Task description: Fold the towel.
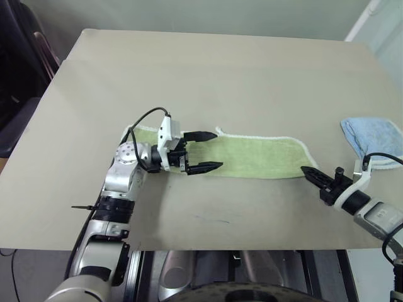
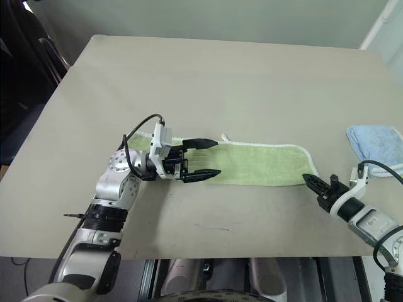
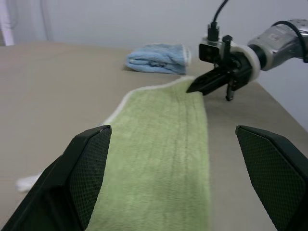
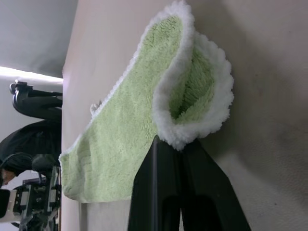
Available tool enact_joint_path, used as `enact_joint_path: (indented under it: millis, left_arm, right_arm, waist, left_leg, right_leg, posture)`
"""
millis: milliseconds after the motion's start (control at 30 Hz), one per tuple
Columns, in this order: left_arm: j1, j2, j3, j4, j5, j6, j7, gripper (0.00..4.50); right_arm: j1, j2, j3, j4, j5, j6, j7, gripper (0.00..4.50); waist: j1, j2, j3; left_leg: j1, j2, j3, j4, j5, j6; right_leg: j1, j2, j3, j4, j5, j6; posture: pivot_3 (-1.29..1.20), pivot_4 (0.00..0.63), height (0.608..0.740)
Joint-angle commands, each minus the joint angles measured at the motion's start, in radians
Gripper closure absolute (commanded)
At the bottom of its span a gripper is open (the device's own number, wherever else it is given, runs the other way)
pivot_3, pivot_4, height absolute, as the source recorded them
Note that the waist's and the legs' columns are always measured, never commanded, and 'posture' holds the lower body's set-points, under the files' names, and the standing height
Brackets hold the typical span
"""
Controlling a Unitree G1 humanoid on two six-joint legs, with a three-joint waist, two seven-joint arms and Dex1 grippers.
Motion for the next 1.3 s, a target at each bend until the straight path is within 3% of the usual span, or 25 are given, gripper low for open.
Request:
enact_joint_path:
  millis: [33,600,700,900,1200,1300]
  left_arm:
    - [-0.032,-0.013,0.003,0.003,0.002,-0.026,0.018,0.00]
    - [-0.065,-0.032,-0.002,-0.029,-0.020,0.004,0.048,0.00]
    - [-0.065,-0.037,-0.004,-0.033,-0.022,0.008,0.051,0.00]
    - [-0.077,-0.045,-0.006,-0.018,-0.016,0.005,0.050,0.00]
    - [-0.074,-0.053,-0.023,-0.019,-0.007,0.003,0.044,0.00]
    - [-0.071,-0.056,-0.023,-0.022,-0.010,0.004,0.052,0.00]
  right_arm:
    - [0.044,-0.024,-0.042,-0.013,-0.008,-0.012,0.019,4.47]
    - [0.193,-0.188,-0.270,0.080,-0.087,0.018,0.209,4.47]
    - [0.203,-0.197,-0.277,0.061,-0.107,0.032,0.233,4.47]
    - [0.214,-0.228,-0.275,-0.159,-0.209,0.026,0.356,4.47]
    - [0.140,-0.265,-0.227,-0.315,-0.187,0.021,0.369,4.47]
    - [0.082,-0.301,-0.159,-0.369,-0.173,0.024,0.354,4.47]
  waist:
    - [0.003,0.000,0.000]
    - [0.022,0.002,0.000]
    - [0.021,0.003,0.000]
    - [0.019,0.007,-0.001]
    - [0.018,0.007,-0.001]
    - [0.017,0.007,-0.001]
  left_leg:
    - [0.000,0.000,0.000,-0.001,0.000,0.000]
    - [0.000,0.000,0.003,-0.003,-0.002,0.005]
    - [0.000,0.000,0.003,-0.003,-0.003,0.005]
    - [0.000,0.000,0.004,-0.003,-0.003,0.006]
    - [0.001,0.000,0.004,-0.003,-0.001,0.008]
    - [0.001,0.000,0.004,-0.003,-0.001,0.008]
  right_leg:
    - [0.000,0.000,0.000,-0.001,0.000,-0.001]
    - [0.004,-0.001,0.001,-0.014,0.004,0.003]
    - [0.005,-0.001,0.001,-0.015,0.004,0.003]
    - [0.005,-0.001,0.001,-0.015,0.004,0.003]
    - [0.006,-0.001,0.002,-0.016,0.006,0.005]
    - [0.006,-0.001,0.002,-0.016,0.006,0.005]
  posture:
    - [0.00,0.150,0.697]
    - [0.00,0.150,0.697]
    - [0.00,0.150,0.697]
    - [0.00,0.150,0.697]
    - [0.00,0.150,0.697]
    - [0.00,0.150,0.697]
